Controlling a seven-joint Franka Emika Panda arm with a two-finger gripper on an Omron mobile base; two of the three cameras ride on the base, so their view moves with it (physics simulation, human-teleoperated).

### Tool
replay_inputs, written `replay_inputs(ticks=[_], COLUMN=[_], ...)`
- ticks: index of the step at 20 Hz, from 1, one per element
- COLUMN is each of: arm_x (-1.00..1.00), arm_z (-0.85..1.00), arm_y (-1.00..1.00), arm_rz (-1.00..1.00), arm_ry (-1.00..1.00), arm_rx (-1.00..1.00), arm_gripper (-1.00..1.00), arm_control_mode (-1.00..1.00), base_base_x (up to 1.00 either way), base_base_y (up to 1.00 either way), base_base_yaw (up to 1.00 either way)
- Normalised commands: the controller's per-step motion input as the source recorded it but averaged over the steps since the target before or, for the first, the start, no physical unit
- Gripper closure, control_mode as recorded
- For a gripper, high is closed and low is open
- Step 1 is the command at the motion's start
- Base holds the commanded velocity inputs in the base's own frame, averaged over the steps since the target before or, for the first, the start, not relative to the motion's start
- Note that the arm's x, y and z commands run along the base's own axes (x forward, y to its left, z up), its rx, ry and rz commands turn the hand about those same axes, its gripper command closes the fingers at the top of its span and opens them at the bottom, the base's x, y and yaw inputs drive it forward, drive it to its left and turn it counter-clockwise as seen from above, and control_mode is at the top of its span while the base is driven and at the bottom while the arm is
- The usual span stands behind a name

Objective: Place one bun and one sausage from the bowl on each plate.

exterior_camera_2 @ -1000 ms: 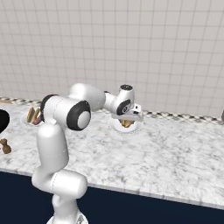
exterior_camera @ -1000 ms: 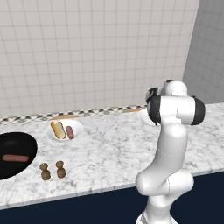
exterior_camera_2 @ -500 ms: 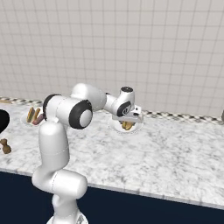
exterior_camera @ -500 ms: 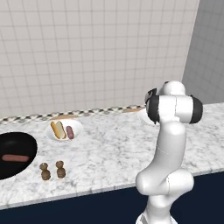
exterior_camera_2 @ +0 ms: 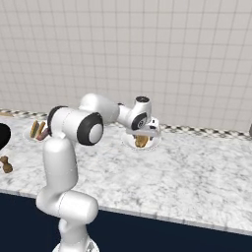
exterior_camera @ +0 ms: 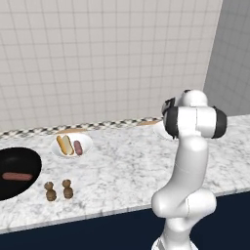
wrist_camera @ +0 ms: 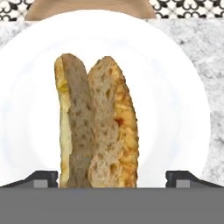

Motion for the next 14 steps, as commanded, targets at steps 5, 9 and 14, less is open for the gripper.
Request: replay_inputs(ticks=[5,9,14], arm_x=[-0.02,-0.42,-0.90], arm_z=[0.59,0.67,0.44], arm_y=[0.20,0.33,0.44], arm_rz=[0.01,0.00,0.07], arm_ry=[-0.08,-0.05,-0.11], arm_rx=[-0.03,-0.04,-0.04], arm_gripper=[-1.00,-1.00,-1.00], arm_control_mode=[-1.00,-1.00,-1.00], base_base_x=[0.00,0.00,0.00], base_base_y=[0.00,0.00,0.00], base_base_yaw=[0.00,0.00,0.00])
